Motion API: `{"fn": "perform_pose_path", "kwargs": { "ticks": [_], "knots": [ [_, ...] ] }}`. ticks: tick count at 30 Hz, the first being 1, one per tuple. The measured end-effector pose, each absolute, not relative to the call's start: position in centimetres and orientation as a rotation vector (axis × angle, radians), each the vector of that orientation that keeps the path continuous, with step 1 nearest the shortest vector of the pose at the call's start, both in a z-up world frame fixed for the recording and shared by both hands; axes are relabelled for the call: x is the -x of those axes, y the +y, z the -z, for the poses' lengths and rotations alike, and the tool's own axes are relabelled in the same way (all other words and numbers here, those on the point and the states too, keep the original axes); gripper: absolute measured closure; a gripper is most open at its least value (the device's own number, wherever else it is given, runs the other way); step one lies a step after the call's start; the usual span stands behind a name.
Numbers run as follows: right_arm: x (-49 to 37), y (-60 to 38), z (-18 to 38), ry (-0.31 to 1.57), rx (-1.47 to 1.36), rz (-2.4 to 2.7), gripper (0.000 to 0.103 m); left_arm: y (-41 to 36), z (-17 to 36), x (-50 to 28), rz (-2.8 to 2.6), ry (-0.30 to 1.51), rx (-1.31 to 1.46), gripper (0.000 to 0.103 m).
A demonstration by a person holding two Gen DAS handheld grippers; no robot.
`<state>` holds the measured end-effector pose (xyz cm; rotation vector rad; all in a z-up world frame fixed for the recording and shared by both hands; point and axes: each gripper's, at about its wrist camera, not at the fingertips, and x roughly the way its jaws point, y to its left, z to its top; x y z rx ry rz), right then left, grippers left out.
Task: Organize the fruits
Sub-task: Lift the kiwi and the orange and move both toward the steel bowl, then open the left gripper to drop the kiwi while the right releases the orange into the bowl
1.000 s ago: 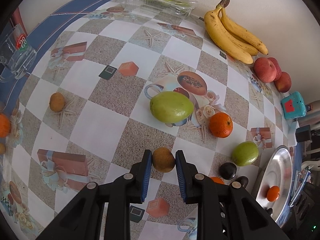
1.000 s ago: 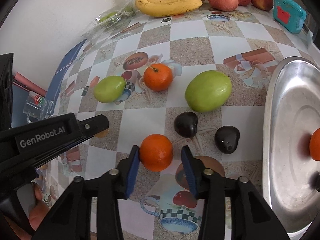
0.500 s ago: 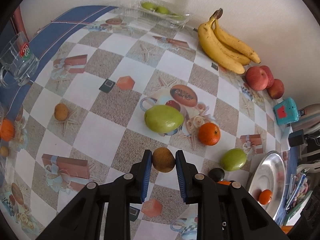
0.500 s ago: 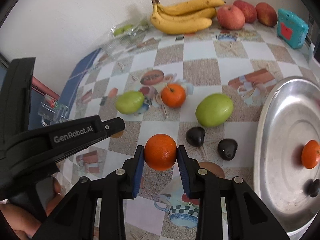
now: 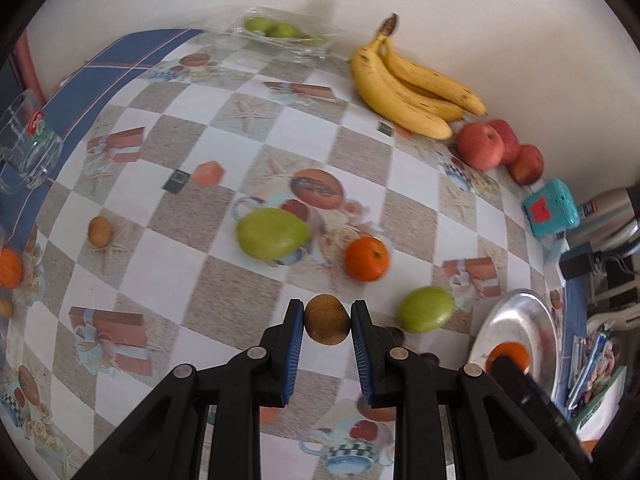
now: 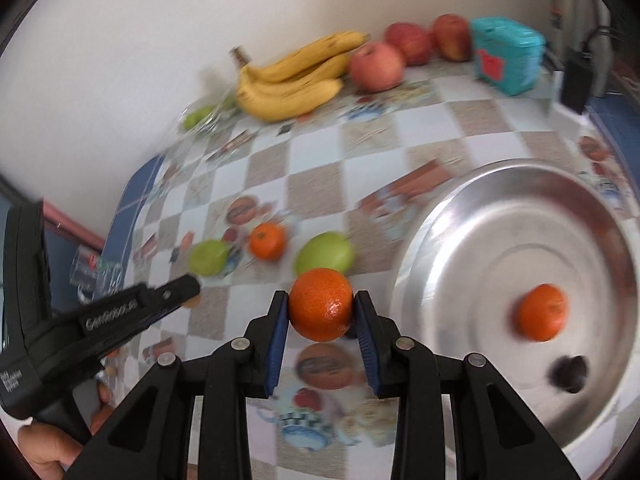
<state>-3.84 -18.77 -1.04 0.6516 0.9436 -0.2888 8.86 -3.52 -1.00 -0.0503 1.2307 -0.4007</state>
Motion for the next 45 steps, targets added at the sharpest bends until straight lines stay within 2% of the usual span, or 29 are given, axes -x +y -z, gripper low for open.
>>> {"fn": "perform_pose_path", "kwargs": {
  "ticks": [16,26,40,43,45],
  "knots": [
    [12.0,-29.3,0.4,0.864,-0.779,0.563,0.069,-12.8,0.2,-2.3,0.633,1.230,-0.152,0.077],
    [14.7,-31.6,0.3,0.853,-0.807,0.633,0.068,-16.5,1.4,1.2,0.718,1.238,-0.281,0.077],
    [14.4,-31.7,3.8,1.006,-0.830,0.673,0.068,-17.9,3.9,3.2,0.719,1.277,-0.382,0.076],
    [14.5,-31.7,3.8,1.010,-0.826,0.686,0.068,-18.1,3.9,3.3,0.724,1.278,-0.393,0.073],
    [14.6,-31.7,3.7,1.007,-0.826,0.694,0.068,-18.3,3.8,3.4,0.734,1.276,-0.393,0.065]
  ]
}}
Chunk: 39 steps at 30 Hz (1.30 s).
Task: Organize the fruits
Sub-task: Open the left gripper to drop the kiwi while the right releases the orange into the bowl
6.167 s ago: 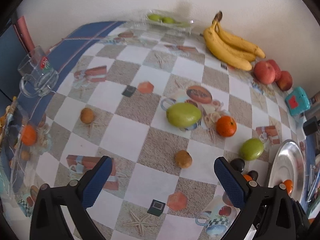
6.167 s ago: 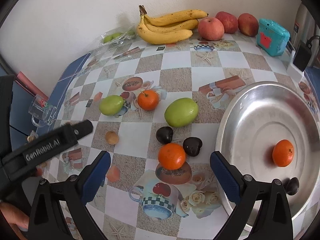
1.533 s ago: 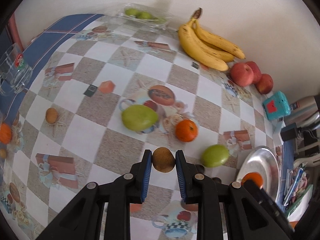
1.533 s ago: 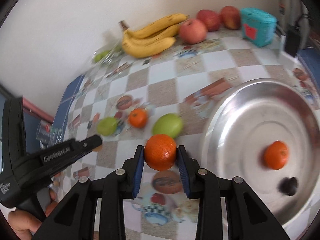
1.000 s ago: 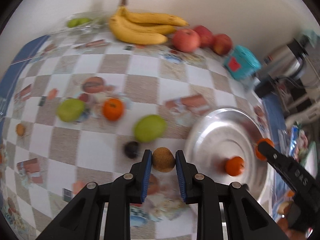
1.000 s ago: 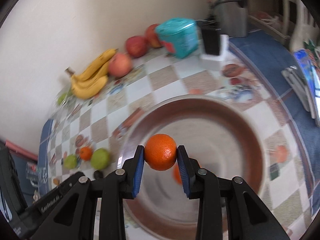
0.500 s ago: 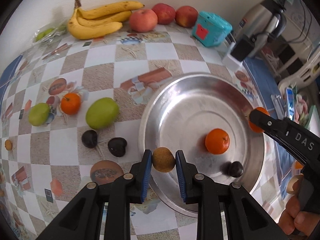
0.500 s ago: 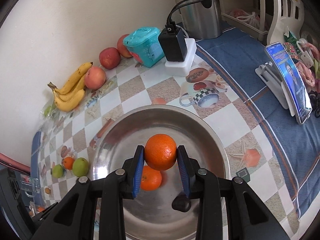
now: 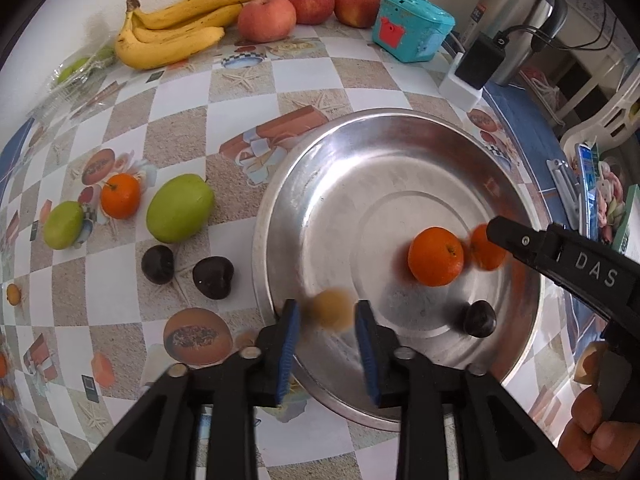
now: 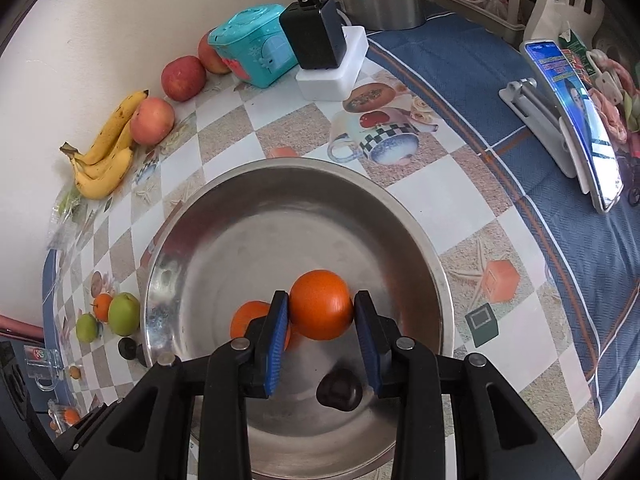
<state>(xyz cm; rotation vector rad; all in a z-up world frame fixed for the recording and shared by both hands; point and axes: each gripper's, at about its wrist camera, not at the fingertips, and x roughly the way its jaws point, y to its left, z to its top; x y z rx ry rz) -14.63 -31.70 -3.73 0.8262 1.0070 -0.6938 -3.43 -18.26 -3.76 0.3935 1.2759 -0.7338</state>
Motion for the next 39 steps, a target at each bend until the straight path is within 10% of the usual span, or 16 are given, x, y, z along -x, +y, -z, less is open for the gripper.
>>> {"fn": "perform_pose_path", "kwargs": {
  "ticks": [14,39],
  "knots": [
    [14.3,-31.2,0.6,0.937,-0.778,0.678,0.053,-17.0,1.8,2.1,0.727,1.267,-0.307,0.040],
    [8.4,-23.3,-0.9,1.020,-0.575,0.502,0.053,-3.5,-0.3,-9.1,0.330,1.193,-0.047,0.028]
  ]
}}
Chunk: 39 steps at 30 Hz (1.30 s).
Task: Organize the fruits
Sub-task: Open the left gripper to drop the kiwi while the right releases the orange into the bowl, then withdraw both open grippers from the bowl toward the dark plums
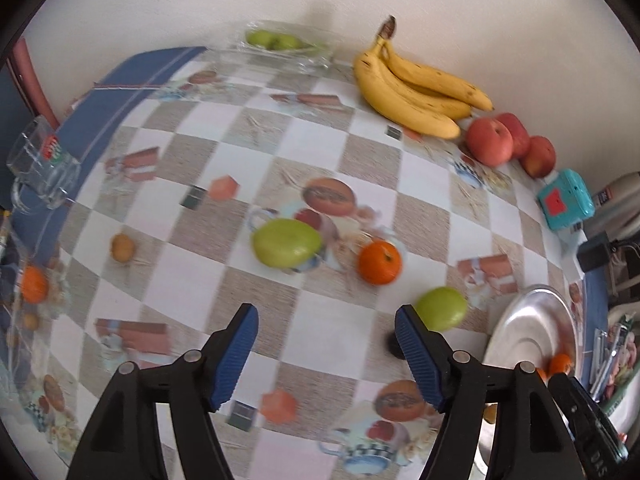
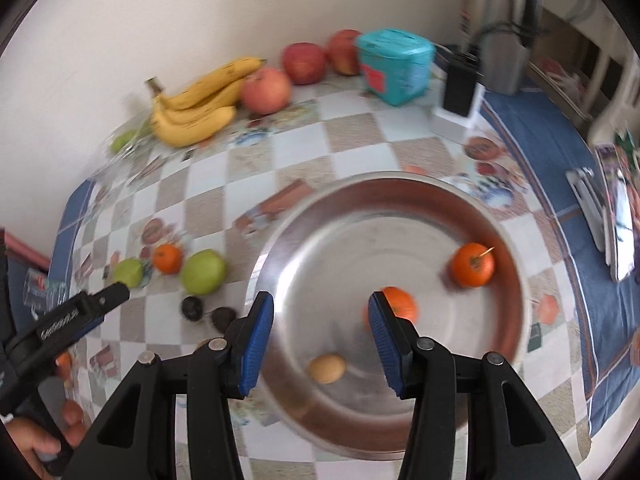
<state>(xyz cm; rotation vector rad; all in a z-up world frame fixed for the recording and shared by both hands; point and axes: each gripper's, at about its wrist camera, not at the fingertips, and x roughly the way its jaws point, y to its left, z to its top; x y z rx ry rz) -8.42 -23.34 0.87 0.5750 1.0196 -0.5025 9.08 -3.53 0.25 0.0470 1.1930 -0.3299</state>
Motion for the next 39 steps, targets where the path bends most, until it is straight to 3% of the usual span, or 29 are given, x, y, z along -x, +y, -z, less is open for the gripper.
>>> {"fn": "perform_pose_path", "kwargs": {
  "ticks": [10,16,18,23,25,30,33,39],
  "knots": [
    [6.1,-19.6,-1.3,1.022,-0.504,0.426,0.053,-1.0,-1.3,-10.2,0.293,1.159,-0.032,0.028],
    [5.5,-19.3,-0.4,1.044,-0.505,0.429,0.052,-0.4,-0.4,-10.6,0.270,1.171,-0.032,0.021],
    [5.3,-19.4,0.3,1.061,-0.509,0.432,0.047,-0.4,0.1,-10.7,0.261,1.182,-0.034,0.018],
    [5.0,-19.6,1.8,1.101,-0.510,0.439,0.044,0.0,1.5,-10.9,0.217,1.204,-0.035,0.001],
    [4.9,-19.7,2.5,1.116,-0.511,0.443,0.033,0.2,2.1,-11.0,0.195,1.216,-0.029,0.000],
    [4.7,-20.0,3.7,1.134,-0.530,0.448,0.030,0.6,3.4,-11.2,0.158,1.234,-0.036,0.000],
    [4.7,-20.3,4.0,1.125,-0.544,0.448,0.016,0.6,3.7,-11.3,0.152,1.236,-0.041,0.000],
    [4.6,-20.6,3.6,1.069,-0.530,0.457,0.013,0.1,3.6,-11.3,0.185,1.219,-0.038,0.000]
  ]
}}
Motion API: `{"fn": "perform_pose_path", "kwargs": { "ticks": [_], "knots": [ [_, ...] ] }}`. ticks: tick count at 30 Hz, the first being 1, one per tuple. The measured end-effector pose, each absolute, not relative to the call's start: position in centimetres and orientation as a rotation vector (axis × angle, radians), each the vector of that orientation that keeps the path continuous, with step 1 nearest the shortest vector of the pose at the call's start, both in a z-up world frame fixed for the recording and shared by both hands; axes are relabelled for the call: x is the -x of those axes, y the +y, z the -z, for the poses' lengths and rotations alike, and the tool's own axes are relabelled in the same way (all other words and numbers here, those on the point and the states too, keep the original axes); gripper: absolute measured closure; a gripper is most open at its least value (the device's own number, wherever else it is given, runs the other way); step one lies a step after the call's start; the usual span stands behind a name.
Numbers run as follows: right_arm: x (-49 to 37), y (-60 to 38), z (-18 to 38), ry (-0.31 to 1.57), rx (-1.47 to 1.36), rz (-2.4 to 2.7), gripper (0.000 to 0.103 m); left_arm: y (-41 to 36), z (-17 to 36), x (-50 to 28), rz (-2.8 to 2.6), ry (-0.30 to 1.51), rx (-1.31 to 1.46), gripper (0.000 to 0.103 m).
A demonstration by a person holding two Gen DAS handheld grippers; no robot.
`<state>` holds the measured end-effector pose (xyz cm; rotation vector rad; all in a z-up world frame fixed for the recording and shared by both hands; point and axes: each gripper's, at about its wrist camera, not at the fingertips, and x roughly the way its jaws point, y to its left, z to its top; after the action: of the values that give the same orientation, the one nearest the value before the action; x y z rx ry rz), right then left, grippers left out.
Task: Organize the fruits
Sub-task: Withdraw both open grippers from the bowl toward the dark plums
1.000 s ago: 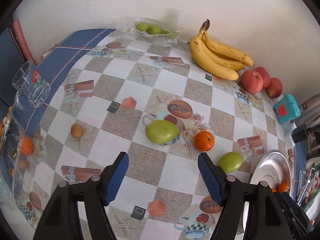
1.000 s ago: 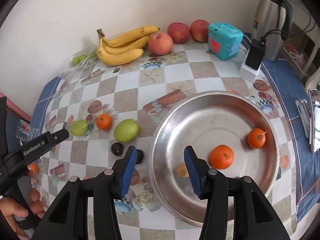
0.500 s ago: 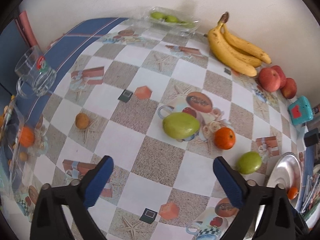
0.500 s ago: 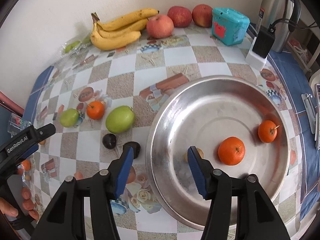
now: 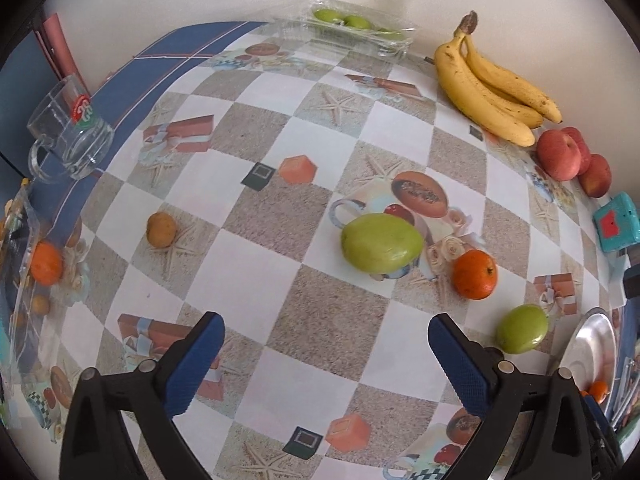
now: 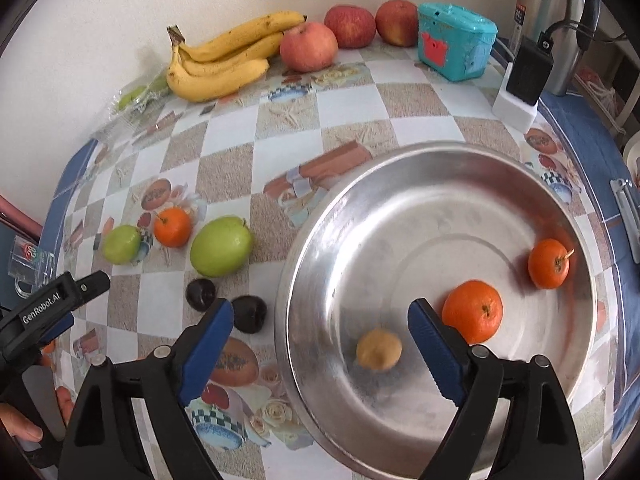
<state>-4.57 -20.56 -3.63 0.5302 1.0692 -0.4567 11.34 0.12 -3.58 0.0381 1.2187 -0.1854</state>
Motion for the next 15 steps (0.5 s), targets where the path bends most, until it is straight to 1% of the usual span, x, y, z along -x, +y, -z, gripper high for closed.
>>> {"fn": "perform_pose_path", "kwargs": {
  "ticks": [7,15],
  "knots": [
    [3.8,-20.1,2.9,1.016,-0.543,0.385,0.012,-1.6,2.9,-11.2,0.266,1.198,-0.050,0.000],
    [3.6,-20.0,3.0,1.047,-0.516,0.406,0.012,-4.4,4.0,-10.4,0.363,1.241,-0.086,0.000]
  ]
}}
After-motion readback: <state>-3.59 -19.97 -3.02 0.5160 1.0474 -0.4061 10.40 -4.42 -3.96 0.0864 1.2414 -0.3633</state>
